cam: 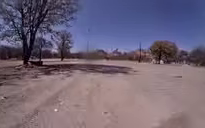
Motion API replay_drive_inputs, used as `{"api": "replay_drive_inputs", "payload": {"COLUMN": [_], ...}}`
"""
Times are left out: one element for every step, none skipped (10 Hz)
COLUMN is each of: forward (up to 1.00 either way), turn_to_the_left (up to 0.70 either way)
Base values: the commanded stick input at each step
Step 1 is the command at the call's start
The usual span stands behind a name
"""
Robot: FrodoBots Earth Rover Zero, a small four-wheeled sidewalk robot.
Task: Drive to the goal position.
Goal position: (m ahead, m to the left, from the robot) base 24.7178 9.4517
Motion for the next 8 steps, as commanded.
{"api": "replay_drive_inputs", "payload": {"forward": [1.00, 1.00, 1.00, 1.00, 1.00, 1.00, 1.00, 1.00], "turn_to_the_left": [0.00, 0.00, 0.00, 0.00, 0.00, 0.00, 0.00, 0.00]}}
